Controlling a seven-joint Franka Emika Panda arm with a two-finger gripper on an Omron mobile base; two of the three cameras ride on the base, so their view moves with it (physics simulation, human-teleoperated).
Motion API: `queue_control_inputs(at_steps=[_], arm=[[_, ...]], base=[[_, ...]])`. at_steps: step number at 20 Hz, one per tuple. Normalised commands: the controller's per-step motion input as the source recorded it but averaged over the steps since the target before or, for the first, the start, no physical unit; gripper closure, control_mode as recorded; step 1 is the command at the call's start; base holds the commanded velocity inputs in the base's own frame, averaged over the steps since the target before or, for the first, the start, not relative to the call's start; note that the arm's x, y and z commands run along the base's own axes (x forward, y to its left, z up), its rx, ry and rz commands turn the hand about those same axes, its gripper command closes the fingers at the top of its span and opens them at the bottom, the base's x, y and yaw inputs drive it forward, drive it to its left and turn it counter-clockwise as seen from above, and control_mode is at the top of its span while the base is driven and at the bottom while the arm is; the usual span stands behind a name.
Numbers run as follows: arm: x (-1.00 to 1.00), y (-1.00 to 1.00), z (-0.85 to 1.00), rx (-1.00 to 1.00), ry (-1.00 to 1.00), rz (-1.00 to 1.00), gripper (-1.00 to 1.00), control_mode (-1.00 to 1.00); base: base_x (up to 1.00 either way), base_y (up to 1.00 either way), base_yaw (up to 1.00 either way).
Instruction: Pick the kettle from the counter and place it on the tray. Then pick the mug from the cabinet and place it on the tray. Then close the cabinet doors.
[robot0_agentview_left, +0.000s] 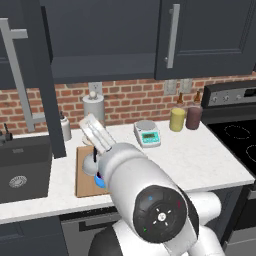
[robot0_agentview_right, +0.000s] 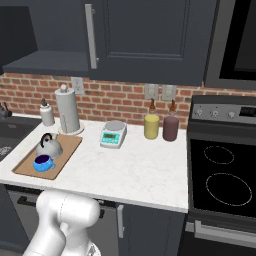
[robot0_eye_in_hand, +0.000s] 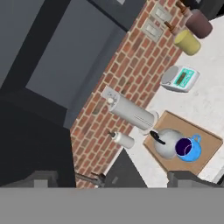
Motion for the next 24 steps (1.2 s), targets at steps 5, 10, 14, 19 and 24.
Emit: queue_control_inputs(at_steps=[5,10,14,19,24], arm=[[-0.26,0.42,0.00,0.00,-0.17,0.00,-1.00,-1.00],[-0.17,0.43,0.00,0.00,-0.11,-0.01,-1.00,-1.00],[0.00,0.53,-0.03,0.00,-0.05,-0.05,-1.00,-1.00],[0.00,0.55,-0.06,0.00,-0.05,-0.06,-1.00,-1.00],[0.05,0.72,-0.21,0.00,-0.01,-0.08,-1.00,-1.00]], base=[[0.00,0.00,0.00],[0.00,0.00,0.00],[0.00,0.00,0.00],[0.00,0.00,0.00],[0.00,0.00,0.00]])
